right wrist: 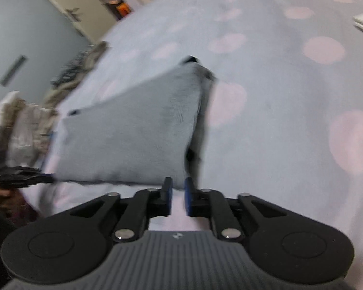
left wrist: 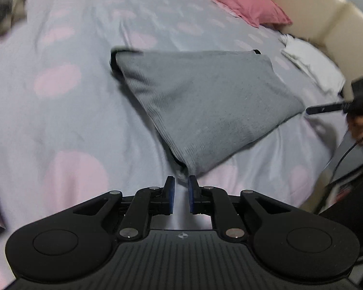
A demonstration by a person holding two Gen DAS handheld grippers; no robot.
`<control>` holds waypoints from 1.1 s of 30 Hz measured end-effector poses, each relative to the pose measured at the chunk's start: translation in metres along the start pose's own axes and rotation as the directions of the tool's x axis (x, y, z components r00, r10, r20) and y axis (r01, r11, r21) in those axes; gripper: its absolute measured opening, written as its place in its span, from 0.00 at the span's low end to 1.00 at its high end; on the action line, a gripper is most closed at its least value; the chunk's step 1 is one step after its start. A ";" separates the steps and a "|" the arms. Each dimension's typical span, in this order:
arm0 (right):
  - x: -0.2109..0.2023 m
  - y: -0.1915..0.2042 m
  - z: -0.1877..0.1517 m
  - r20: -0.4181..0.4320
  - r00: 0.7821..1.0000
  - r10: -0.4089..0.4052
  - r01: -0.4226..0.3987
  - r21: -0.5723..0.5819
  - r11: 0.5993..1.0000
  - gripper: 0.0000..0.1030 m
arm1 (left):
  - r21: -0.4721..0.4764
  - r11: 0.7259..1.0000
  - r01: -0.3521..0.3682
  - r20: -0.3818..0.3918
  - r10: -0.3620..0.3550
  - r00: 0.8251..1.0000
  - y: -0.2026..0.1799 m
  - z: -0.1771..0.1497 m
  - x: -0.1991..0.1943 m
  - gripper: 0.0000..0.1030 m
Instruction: Fold clothes
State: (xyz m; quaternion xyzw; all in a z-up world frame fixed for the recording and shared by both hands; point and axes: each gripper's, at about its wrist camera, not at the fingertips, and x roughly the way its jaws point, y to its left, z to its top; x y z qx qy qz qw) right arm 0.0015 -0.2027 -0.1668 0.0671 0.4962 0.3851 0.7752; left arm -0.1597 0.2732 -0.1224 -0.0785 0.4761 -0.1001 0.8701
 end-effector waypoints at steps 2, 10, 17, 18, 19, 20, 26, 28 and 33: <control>-0.005 -0.002 -0.006 0.031 0.999 0.017 -0.019 0.050 0.999 0.31 | 0.022 0.999 -0.027 0.031 0.027 0.999 0.000 0.004 -0.014 0.10; 0.001 -0.004 -0.028 0.125 0.992 0.033 -0.067 0.276 0.959 0.38 | 0.209 0.977 -0.048 0.001 0.049 0.999 -0.037 0.076 -0.013 0.32; 0.007 -0.017 -0.047 0.247 0.969 0.011 -0.135 0.493 0.859 0.38 | 0.283 0.959 -0.028 -0.101 0.059 0.993 -0.099 0.158 0.050 0.35; 0.008 -0.018 -0.051 0.270 0.963 0.010 -0.153 0.517 0.842 0.38 | 0.291 0.956 -0.027 -0.107 0.061 0.992 -0.107 0.166 0.061 0.35; 0.008 -0.020 -0.053 0.289 0.957 0.009 -0.170 0.536 0.827 0.38 | 0.306 0.951 -0.034 -0.109 0.070 0.992 -0.114 0.172 0.072 0.35; 0.009 -0.022 -0.056 0.307 0.952 0.010 -0.187 0.554 0.811 0.38 | 0.317 0.948 -0.035 -0.111 0.074 0.991 -0.120 0.178 0.082 0.35; 0.019 -0.030 -0.071 0.435 0.900 0.001 -0.305 0.630 0.714 0.38 | 0.335 0.942 0.031 -0.119 0.010 0.993 -0.144 0.197 0.120 0.36; 0.021 -0.030 -0.073 0.464 0.886 -0.007 -0.325 0.632 0.704 0.38 | 0.340 0.939 0.053 -0.121 -0.012 0.993 -0.152 0.204 0.133 0.39; 0.026 -0.030 -0.068 0.494 0.869 -0.017 -0.342 0.627 0.700 0.36 | 0.353 0.930 0.103 -0.132 -0.060 0.989 -0.171 0.218 0.164 0.40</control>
